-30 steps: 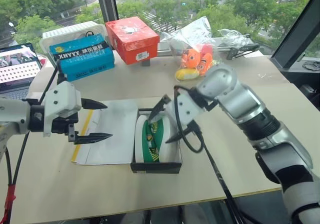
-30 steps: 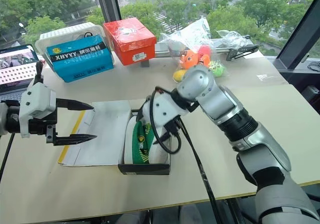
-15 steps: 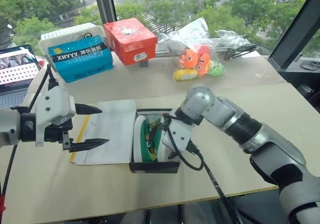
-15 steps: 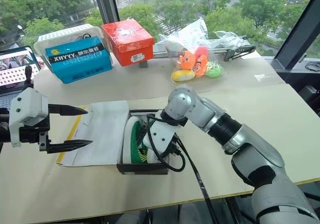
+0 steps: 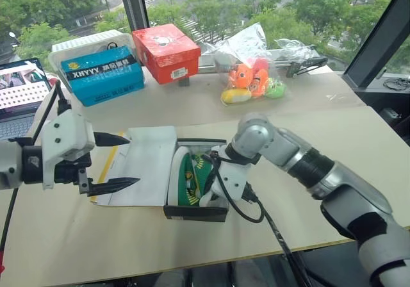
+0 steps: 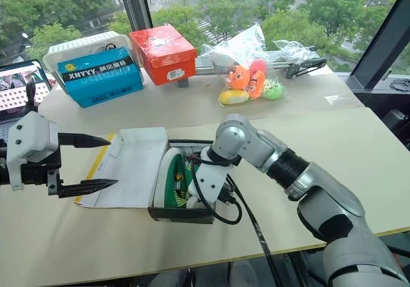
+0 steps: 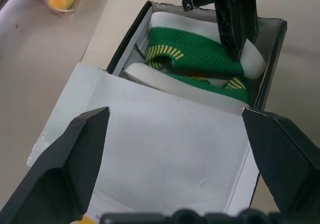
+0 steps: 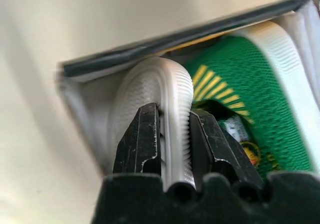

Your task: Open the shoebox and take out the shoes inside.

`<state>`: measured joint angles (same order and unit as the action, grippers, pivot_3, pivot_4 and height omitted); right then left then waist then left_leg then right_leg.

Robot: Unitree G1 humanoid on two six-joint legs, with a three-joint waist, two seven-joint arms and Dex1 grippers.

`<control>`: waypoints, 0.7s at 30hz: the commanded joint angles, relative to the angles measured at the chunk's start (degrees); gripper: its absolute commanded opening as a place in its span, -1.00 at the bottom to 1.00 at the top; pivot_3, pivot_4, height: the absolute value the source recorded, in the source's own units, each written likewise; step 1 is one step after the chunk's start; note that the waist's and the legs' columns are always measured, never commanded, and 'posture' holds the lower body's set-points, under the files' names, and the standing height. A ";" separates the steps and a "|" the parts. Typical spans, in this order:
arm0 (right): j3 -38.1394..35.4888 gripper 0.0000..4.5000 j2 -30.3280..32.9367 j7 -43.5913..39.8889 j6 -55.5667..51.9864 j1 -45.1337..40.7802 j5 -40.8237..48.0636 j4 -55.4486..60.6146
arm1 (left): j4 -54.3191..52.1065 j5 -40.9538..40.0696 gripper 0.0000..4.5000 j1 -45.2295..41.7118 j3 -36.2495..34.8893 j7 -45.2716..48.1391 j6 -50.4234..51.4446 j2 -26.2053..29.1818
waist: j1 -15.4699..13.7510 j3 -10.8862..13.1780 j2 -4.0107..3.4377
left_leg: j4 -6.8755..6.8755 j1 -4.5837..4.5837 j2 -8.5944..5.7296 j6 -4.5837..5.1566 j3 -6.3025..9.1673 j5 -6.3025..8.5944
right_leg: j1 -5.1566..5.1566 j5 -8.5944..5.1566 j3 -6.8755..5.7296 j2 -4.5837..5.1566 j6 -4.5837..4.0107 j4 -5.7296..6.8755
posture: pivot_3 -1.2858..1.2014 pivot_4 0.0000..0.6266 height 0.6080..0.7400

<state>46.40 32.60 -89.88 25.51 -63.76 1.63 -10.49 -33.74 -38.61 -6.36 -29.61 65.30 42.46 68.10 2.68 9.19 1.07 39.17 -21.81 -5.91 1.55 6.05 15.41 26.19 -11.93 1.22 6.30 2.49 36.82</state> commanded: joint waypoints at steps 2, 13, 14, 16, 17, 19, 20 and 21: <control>-2.87 -0.80 0.51 -2.62 -3.21 -2.00 5.86 8.80 | 1.36 0.14 1.00 -2.30 1.61 0.10 -1.90 1.09 | -0.04 0.00 0.00 | -0.02 -0.02 0.01 0.00 0.00 0.00 | 0.03 0.00 0.00 0.00 0.00 -0.01 | 0.03 -0.52 1.00; -12.02 -0.80 -11.32 2.75 -18.98 -2.85 17.43 2.92 | 2.95 1.22 1.00 -4.30 4.45 0.59 -3.65 1.53 | -0.01 0.00 0.00 | -0.04 -0.03 0.15 -0.04 -0.04 0.04 | 0.05 0.07 0.00 -0.13 -0.12 -0.04 | 0.03 -0.52 1.00; -12.99 -0.80 -12.33 3.99 -21.01 -2.38 17.50 1.45 | 2.82 1.14 1.00 -4.28 4.37 0.61 -3.48 1.60 | -0.05 0.00 0.00 | -0.04 -0.02 0.16 -0.05 -0.04 0.03 | 0.05 0.08 0.00 -0.14 -0.14 -0.04 | 0.03 -0.52 1.00; -13.91 -0.80 -13.45 5.77 -22.72 -0.99 15.69 -1.13 | 2.73 1.16 1.00 -4.02 4.05 0.83 -3.28 1.82 | -0.12 0.00 0.00 | -0.04 -0.03 0.17 -0.06 -0.04 0.03 | 0.05 0.09 0.00 -0.15 -0.16 -0.04 | 0.03 -0.52 1.00; -13.46 -0.80 -13.42 6.35 -21.61 0.23 13.45 -2.22 | 2.74 1.19 1.00 -3.90 3.88 0.94 -3.22 1.95 | -0.13 0.00 0.00 | -0.04 -0.04 0.17 -0.06 -0.04 0.03 | 0.04 0.10 0.00 -0.15 -0.17 -0.04 | 0.03 -0.52 1.00; -12.11 -0.80 -13.07 7.31 -18.25 2.55 8.91 -3.13 | 2.91 1.25 1.00 -3.74 3.62 1.13 -3.22 2.26 | -0.40 0.00 0.00 | -0.04 -0.03 0.17 -0.06 -0.03 0.03 | 0.02 0.10 -0.02 -0.15 -0.17 -0.04 | 0.03 -0.52 1.00; -11.40 -0.80 -12.87 8.01 -16.79 3.60 6.66 -3.13 | 3.01 1.20 1.00 -3.77 3.55 1.17 -3.20 2.42 | -0.48 0.00 0.00 | -0.04 -0.03 0.17 -0.05 -0.03 0.04 | 0.01 0.10 -0.05 -0.15 -0.17 -0.04 | 0.03 -0.52 1.00; -10.37 -0.80 -12.45 8.63 -14.14 4.99 3.96 -2.76 | 3.04 1.01 1.00 -3.98 3.59 1.15 -3.04 2.62 | -0.47 0.00 0.00 | -0.04 -0.05 0.16 -0.05 -0.03 0.05 | 0.01 0.10 -0.07 -0.15 -0.17 -0.04 | 0.03 -0.52 1.00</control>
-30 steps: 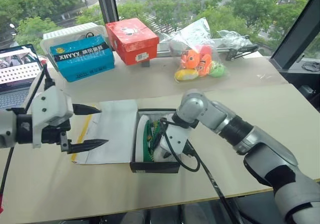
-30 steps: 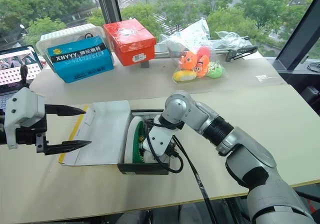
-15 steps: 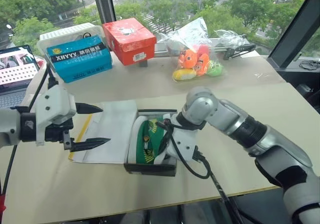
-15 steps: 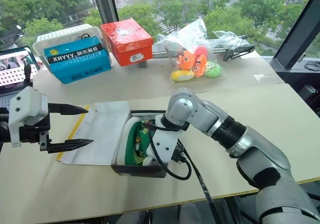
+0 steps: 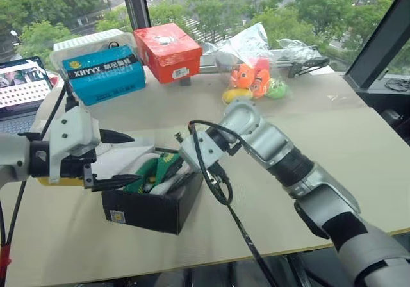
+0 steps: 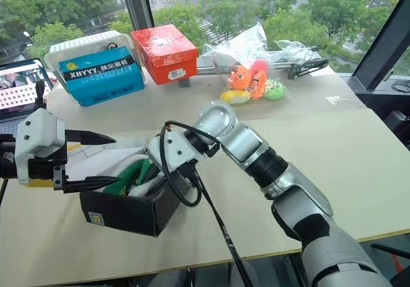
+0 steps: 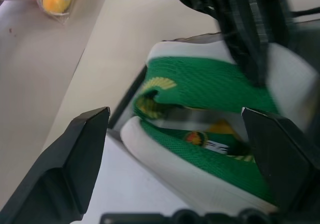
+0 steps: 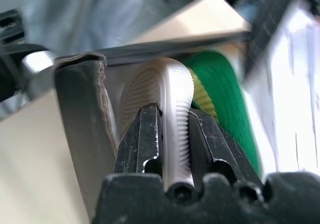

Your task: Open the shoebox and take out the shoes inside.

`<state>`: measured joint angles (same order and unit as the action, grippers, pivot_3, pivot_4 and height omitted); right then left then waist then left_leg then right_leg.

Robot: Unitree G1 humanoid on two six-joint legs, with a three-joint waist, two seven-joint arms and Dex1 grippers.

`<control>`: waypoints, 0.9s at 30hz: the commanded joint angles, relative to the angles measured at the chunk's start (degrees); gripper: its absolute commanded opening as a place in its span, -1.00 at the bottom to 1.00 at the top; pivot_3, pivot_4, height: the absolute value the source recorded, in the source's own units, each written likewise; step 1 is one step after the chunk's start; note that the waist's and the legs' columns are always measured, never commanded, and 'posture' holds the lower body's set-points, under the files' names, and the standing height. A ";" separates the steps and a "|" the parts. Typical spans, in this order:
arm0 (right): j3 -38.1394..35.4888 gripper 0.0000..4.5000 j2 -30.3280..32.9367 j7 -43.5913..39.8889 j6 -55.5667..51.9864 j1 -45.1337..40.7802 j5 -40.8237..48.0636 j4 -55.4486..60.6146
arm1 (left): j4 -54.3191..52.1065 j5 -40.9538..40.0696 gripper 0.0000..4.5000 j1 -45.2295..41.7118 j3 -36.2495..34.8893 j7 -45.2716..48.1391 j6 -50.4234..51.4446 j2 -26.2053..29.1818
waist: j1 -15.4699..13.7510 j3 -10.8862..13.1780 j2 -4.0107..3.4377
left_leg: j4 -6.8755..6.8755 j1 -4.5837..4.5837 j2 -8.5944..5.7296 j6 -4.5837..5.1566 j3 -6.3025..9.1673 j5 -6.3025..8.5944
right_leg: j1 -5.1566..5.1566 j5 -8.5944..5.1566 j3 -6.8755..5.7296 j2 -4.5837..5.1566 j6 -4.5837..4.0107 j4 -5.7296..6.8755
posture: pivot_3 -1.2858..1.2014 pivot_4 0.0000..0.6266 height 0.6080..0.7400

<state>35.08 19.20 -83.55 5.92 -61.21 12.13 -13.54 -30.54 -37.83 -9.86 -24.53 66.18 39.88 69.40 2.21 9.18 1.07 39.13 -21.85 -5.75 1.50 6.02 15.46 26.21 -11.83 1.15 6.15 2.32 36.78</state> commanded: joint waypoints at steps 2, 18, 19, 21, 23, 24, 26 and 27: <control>2.26 -0.80 1.31 3.08 7.64 4.89 -9.76 1.36 | -0.17 -0.01 1.00 -0.77 -1.41 0.29 -0.20 1.63 | 0.11 -0.01 0.01 | 0.00 0.00 -0.01 0.00 -0.01 0.00 | 0.01 0.00 0.01 0.00 0.00 0.00 | 0.03 -0.52 1.00; -9.48 -0.80 -7.99 5.32 -21.42 12.33 5.40 -0.70 | 0.19 -0.87 1.00 -1.92 -1.17 0.69 0.04 3.28 | 0.29 -0.01 0.02 | -0.07 0.48 0.38 -0.08 -0.05 0.05 | -0.25 0.20 0.04 -0.43 -0.33 0.06 | 0.03 -0.52 1.00; -10.46 -0.80 -8.21 5.18 -23.41 12.13 6.27 -0.95 | 0.30 -0.81 1.00 -2.07 -1.01 0.72 -0.03 3.31 | 0.36 -0.01 0.02 | -0.08 0.48 0.43 -0.10 -0.06 0.07 | -0.23 0.22 0.06 -0.49 -0.37 0.04 | 0.03 -0.52 1.00; -11.64 -0.80 -7.96 4.59 -25.33 12.05 6.97 -0.40 | 0.44 -0.47 1.00 -2.12 -0.86 0.94 -0.20 3.41 | 0.39 -0.01 0.02 | -0.13 0.48 0.54 -0.17 -0.06 0.11 | -0.19 0.24 0.08 -0.61 -0.41 0.01 | 0.03 -0.52 1.00; -12.85 -0.80 -7.17 3.98 -27.79 12.00 8.40 1.60 | 0.53 -0.30 1.00 -2.13 -0.79 1.12 -0.30 3.47 | 0.34 -0.01 0.02 | -0.18 0.48 0.59 -0.20 -0.06 0.13 | -0.14 0.24 0.06 -0.65 -0.41 0.01 | 0.03 -0.52 1.00; -13.58 -0.80 -6.73 3.84 -29.07 11.93 9.33 3.47 | 0.57 -0.31 1.00 -2.20 -0.70 1.13 -0.33 3.46 | 0.33 -0.01 0.01 | -0.20 0.47 0.59 -0.21 -0.06 0.13 | -0.12 0.24 0.06 -0.65 -0.41 0.00 | 0.03 -0.52 1.00; -14.56 -0.80 -6.21 4.07 -30.31 11.76 10.65 6.44 | 0.71 -0.23 1.00 -2.40 -0.34 1.06 -0.51 3.38 | 0.30 -0.01 0.01 | -0.21 0.43 0.59 -0.25 -0.07 0.13 | -0.09 0.24 0.06 -0.65 -0.41 -0.03 | 0.03 -0.52 1.00; -15.16 -0.80 -6.16 4.46 -30.31 11.61 11.09 7.98 | 0.81 -0.16 1.00 -2.50 -0.12 1.04 -0.64 3.34 | 0.28 -0.01 0.01 | -0.20 0.38 0.59 -0.25 -0.07 0.13 | -0.08 0.24 0.05 -0.65 -0.41 -0.03 | 0.03 -0.52 1.00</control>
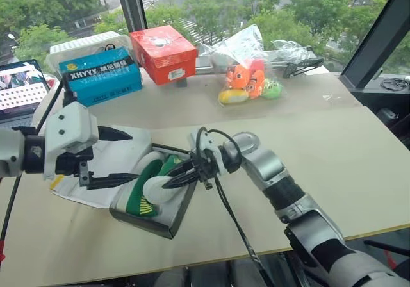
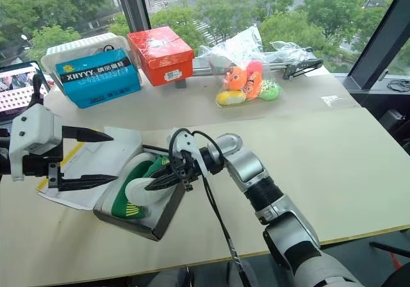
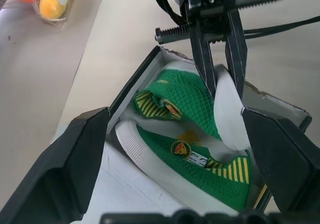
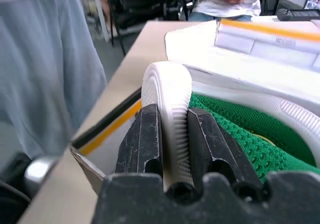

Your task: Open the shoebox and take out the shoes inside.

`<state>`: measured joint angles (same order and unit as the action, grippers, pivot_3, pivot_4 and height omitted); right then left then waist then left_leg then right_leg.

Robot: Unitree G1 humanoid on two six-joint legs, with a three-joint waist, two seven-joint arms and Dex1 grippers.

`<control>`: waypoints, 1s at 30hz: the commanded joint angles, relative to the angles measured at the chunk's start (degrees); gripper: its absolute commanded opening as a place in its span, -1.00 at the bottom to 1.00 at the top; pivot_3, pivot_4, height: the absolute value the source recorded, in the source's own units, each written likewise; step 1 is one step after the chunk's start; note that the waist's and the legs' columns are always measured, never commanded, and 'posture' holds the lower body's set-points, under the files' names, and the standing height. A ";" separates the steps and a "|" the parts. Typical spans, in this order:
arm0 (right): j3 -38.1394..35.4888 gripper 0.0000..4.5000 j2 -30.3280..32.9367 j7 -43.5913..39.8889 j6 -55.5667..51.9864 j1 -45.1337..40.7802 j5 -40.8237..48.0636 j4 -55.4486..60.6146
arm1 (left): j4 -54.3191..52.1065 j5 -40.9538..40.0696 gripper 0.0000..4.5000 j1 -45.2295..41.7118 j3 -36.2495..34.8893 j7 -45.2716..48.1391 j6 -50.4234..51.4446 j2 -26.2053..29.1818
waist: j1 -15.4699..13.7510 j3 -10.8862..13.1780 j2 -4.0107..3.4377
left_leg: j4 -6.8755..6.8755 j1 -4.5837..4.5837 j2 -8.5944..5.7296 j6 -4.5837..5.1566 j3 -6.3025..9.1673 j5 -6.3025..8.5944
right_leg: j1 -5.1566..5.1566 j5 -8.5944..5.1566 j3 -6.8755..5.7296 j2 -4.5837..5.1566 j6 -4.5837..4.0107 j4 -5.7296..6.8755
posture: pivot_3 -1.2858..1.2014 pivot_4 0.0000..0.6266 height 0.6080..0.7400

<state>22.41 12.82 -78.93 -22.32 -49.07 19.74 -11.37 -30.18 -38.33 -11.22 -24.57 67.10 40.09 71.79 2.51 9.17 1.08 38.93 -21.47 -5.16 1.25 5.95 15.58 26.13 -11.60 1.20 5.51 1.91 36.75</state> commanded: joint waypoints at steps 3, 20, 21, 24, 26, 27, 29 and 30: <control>-4.06 -0.80 0.33 1.40 -2.53 -1.26 4.49 9.44 | 0.61 0.43 1.00 -1.30 0.20 0.08 -1.06 0.93 | 0.02 0.00 0.00 | 0.00 -0.09 0.00 -0.06 0.00 -0.03 | 0.03 0.00 -0.02 0.00 0.00 0.00 | 0.03 -0.52 1.00; -25.54 -0.80 8.26 19.46 -16.77 -11.04 19.85 21.50 | 1.48 3.21 1.00 -1.46 2.75 0.91 -2.67 1.49 | -0.48 0.01 -0.01 | 0.02 -0.38 0.00 -0.06 -0.01 -0.01 | 0.14 0.00 -0.09 0.04 0.00 -0.08 | 0.03 -0.52 1.00; -27.38 -0.80 9.77 19.74 -18.50 -10.46 22.02 22.18 | 1.86 3.29 1.00 -2.25 3.80 0.92 -3.13 1.32 | -0.43 0.01 -0.01 | 0.03 -0.39 0.00 -0.05 -0.02 0.00 | 0.13 0.00 -0.09 0.04 0.00 -0.09 | 0.03 -0.52 1.00; -30.55 -0.80 13.95 21.71 -20.66 -9.04 23.32 22.47 | 2.81 3.55 1.00 -4.16 6.21 1.08 -4.10 0.95 | -0.39 0.01 -0.01 | 0.02 -0.41 0.01 -0.04 -0.02 0.00 | 0.15 0.00 -0.08 0.04 0.00 -0.07 | 0.03 -0.52 1.00; -29.55 -0.80 19.13 22.32 -18.36 -7.65 18.07 21.62 | 3.40 3.70 1.00 -5.14 7.30 1.25 -4.55 0.87 | -0.30 0.01 -0.01 | 0.02 -0.38 0.00 0.22 -0.04 0.15 | 0.14 0.00 -0.06 0.06 0.00 -0.07 | 0.03 -0.52 1.00; -28.65 -0.80 21.49 22.32 -16.87 -6.94 15.56 21.33 | 3.65 3.78 1.00 -5.44 7.64 1.37 -4.75 0.86 | -0.28 0.01 -0.01 | 0.03 -0.38 -0.01 0.23 -0.08 0.15 | 0.14 0.00 -0.04 0.06 0.00 -0.07 | 0.03 -0.52 1.00; -23.32 -0.80 27.49 25.68 -8.38 -5.23 2.50 15.25 | 4.32 3.99 1.00 -6.33 8.80 1.73 -5.32 0.84 | -0.31 0.01 -0.01 | 0.04 -0.38 -0.01 0.24 -0.13 0.16 | 0.14 0.00 -0.05 0.06 0.00 -0.07 | 0.03 -0.52 1.00; -20.04 -0.80 29.40 28.79 -3.07 -4.54 -4.68 10.18 | 4.69 4.14 1.00 -6.93 9.56 1.76 -5.63 0.72 | -0.28 0.01 -0.01 | 0.04 -0.37 -0.01 0.24 -0.18 0.16 | 0.15 0.00 -0.03 0.06 0.00 -0.07 | 0.03 -0.52 1.00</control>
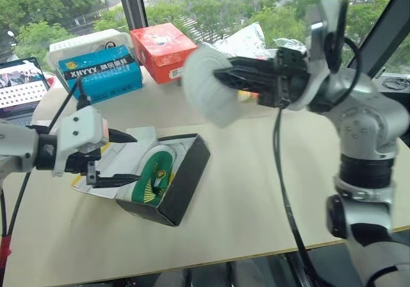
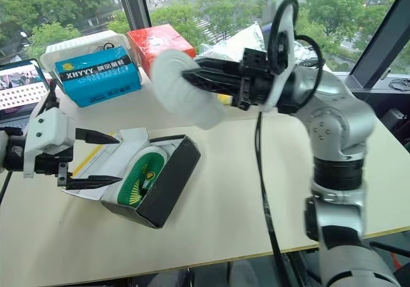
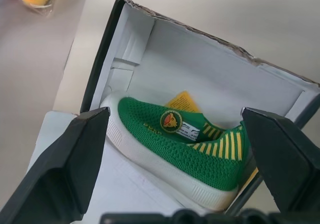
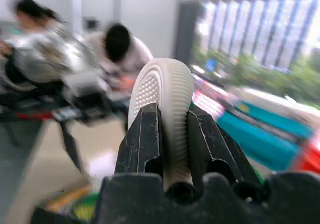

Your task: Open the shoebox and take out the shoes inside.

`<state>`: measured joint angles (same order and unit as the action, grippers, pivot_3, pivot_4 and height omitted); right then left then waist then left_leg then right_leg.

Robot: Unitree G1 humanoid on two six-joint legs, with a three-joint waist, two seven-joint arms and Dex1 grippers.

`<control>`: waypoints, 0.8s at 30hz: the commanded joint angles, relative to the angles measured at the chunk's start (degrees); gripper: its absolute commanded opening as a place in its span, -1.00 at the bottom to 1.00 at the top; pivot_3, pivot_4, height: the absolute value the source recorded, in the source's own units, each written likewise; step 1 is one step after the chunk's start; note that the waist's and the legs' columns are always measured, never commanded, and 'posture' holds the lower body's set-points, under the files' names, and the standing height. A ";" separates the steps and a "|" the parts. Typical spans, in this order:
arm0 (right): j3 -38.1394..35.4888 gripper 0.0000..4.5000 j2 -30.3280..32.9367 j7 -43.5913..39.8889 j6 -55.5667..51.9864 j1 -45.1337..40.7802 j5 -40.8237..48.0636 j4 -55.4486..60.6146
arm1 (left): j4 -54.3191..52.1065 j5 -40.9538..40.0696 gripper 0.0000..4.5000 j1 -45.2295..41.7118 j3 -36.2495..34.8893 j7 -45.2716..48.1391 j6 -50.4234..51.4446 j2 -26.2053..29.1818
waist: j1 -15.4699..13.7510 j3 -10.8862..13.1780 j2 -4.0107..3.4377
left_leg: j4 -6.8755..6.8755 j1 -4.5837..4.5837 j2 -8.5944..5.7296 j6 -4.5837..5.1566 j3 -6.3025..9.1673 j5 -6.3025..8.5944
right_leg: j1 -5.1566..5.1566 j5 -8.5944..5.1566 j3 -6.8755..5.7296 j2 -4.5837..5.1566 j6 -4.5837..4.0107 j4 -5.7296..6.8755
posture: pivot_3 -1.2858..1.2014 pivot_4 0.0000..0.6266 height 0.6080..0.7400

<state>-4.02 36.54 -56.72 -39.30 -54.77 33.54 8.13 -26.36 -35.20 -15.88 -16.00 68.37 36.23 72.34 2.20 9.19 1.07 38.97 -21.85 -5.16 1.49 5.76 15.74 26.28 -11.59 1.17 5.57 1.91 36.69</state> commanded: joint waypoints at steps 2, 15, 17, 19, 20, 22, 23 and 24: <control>11.59 -0.80 6.36 14.11 24.91 1.35 -29.81 -20.43 | 1.46 1.27 1.00 -3.54 2.36 0.56 -2.32 -0.21 | 0.15 -0.01 0.03 | 0.01 0.11 0.00 -0.02 -0.15 -0.01 | -0.04 0.00 0.03 0.01 0.00 -0.02 | 0.03 -0.52 1.00; 20.13 -0.80 -3.51 30.35 54.62 3.37 -47.35 -51.68 | 3.86 2.72 1.00 -8.46 5.97 3.03 -3.17 -0.43 | 1.92 0.08 0.13 | 0.00 0.27 0.18 0.10 -1.41 0.05 | 0.16 0.04 1.21 -0.23 0.06 -0.03 | 0.03 -0.52 1.00; 18.68 -0.41 -3.34 25.35 49.28 6.95 -44.40 -43.13 | 4.27 3.10 1.00 -8.84 6.34 3.31 -3.39 -0.67 | 1.85 0.08 0.14 | 0.02 0.29 0.21 0.14 -1.40 0.07 | 0.11 0.04 1.21 -0.26 0.07 -0.04 | 0.03 -0.52 1.00; 18.18 -0.16 -2.37 19.95 42.94 11.05 -42.09 -32.84 | 4.47 3.32 1.00 -9.12 6.76 3.42 -3.61 -0.94 | 1.91 0.08 0.13 | 0.06 0.32 0.25 0.21 -1.41 0.12 | 0.08 0.04 1.22 -0.29 0.08 -0.01 | 0.03 -0.52 1.00; 17.82 -0.03 -1.82 17.55 39.59 13.01 -40.94 -28.04 | 4.50 3.35 1.00 -9.18 6.88 3.45 -3.70 -1.07 | 1.88 0.08 0.13 | 0.06 0.33 0.25 0.26 -1.41 0.15 | 0.08 0.04 1.22 -0.29 0.08 0.02 | 0.03 -0.52 1.00; 17.21 0.32 1.59 11.31 31.65 16.58 -39.29 -17.56 | 4.62 3.55 1.00 -9.20 6.98 3.67 -3.85 -1.15 | 1.64 0.09 0.12 | 0.15 0.34 0.25 0.65 -1.41 0.38 | 0.08 0.04 1.21 -0.31 0.09 0.10 | 0.03 -0.52 1.00; 16.96 0.46 3.55 8.62 28.77 17.76 -38.91 -13.64 | 4.70 3.74 1.00 -9.14 6.97 3.81 -3.95 -1.12 | 1.42 0.10 0.11 | 0.19 0.32 0.24 0.67 -1.41 0.38 | 0.08 0.03 1.21 -0.28 0.09 0.11 | 0.03 -0.52 1.00; 16.81 0.61 4.75 6.91 26.74 18.40 -38.84 -11.16 | 4.89 3.96 1.00 -9.24 7.12 3.91 -4.07 -1.15 | 1.16 0.10 0.11 | 0.23 0.31 0.23 0.69 -1.41 0.40 | 0.08 0.03 1.20 -0.27 0.10 0.10 | 0.03 -0.52 1.00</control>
<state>15.22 39.14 -46.57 -8.43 -35.52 -6.90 -9.51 -21.54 -31.59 -24.45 -7.92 72.02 33.02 70.77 3.36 9.29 1.18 39.26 -21.52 -4.95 2.20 4.35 16.15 26.33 -11.56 2.36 5.30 2.02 36.76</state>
